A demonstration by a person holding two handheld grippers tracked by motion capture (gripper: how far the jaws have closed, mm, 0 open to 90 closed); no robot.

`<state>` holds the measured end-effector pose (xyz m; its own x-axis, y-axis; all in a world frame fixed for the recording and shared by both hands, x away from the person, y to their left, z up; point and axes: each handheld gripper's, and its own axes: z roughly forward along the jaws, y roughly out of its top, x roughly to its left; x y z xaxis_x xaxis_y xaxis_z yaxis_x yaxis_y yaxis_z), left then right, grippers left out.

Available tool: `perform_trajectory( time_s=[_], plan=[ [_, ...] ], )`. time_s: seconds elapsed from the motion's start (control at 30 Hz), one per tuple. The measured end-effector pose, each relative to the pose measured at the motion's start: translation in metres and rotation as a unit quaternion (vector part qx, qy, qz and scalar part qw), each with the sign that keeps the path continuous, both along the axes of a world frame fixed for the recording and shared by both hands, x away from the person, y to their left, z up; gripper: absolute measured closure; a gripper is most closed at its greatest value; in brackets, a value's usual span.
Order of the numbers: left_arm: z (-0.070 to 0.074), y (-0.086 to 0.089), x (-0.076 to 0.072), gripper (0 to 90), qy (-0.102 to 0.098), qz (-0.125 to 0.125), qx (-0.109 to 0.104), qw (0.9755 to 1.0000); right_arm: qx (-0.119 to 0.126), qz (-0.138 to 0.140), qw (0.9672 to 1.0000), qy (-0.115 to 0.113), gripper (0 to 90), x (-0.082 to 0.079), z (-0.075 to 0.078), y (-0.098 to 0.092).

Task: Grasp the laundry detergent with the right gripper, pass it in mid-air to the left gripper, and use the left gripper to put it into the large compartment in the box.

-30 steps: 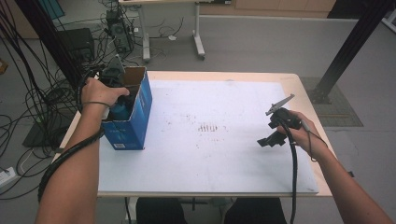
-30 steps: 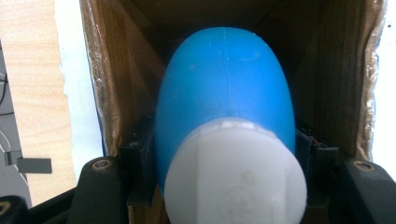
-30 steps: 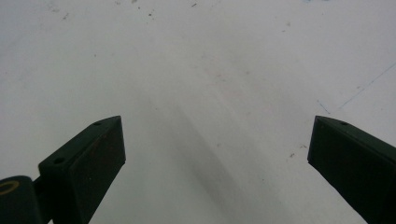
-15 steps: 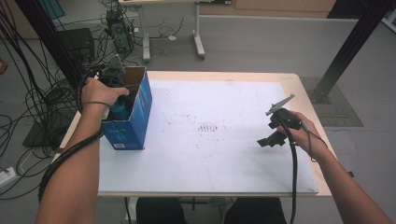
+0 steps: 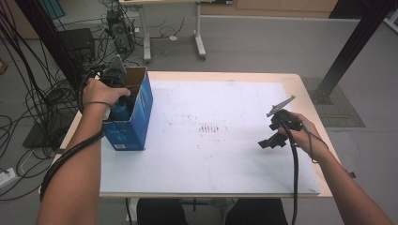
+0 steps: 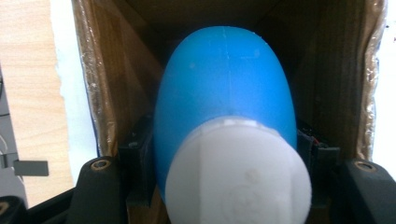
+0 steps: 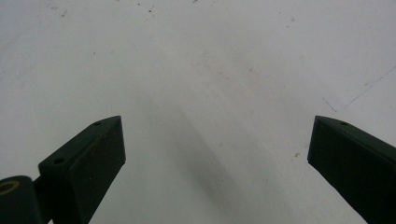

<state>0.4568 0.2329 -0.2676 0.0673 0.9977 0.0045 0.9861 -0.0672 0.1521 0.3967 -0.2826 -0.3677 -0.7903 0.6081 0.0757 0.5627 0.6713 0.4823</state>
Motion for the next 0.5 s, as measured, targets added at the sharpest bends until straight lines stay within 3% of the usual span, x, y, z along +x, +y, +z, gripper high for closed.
perform_trajectory(
  time_s=[0.27,0.5],
  plan=[
    [-0.002,-0.001,0.002,33.1,0.005,0.001,0.0,1.0,0.0,0.0,1.0,0.002,3.7,0.001,-0.002,0.001],
    [0.009,-0.004,0.001,32.3,0.005,0.0,0.003,1.0,-0.001,0.0,1.0,0.003,3.7,0.003,-0.003,0.001]
  ],
)
